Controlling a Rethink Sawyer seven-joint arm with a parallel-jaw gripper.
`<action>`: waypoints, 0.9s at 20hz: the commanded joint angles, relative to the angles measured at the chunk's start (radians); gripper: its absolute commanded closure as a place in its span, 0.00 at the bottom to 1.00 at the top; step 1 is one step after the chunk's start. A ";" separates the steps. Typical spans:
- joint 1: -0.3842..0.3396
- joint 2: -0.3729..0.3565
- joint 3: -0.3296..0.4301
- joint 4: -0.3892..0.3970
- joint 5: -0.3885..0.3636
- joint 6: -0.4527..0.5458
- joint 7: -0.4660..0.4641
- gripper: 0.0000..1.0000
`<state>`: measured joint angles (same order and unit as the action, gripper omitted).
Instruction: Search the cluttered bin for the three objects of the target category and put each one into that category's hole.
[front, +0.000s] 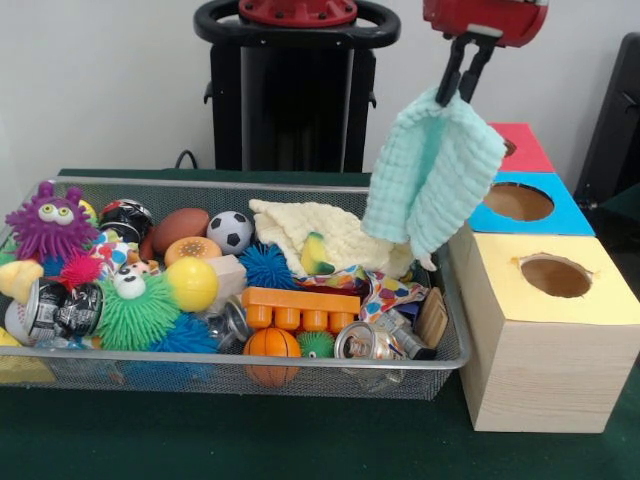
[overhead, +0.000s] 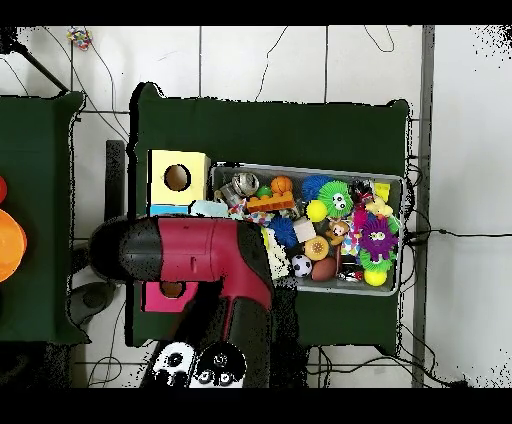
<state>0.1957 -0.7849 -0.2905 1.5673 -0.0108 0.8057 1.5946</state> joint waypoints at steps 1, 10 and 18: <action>0.028 0.096 0.008 -0.061 0.046 0.044 0.341 1.00; 0.004 0.109 0.025 -0.063 0.060 0.032 0.322 1.00; 0.031 0.109 0.018 -0.043 0.071 0.010 0.357 1.00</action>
<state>0.2296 -0.7126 -0.2937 1.5140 0.0175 0.8057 1.6716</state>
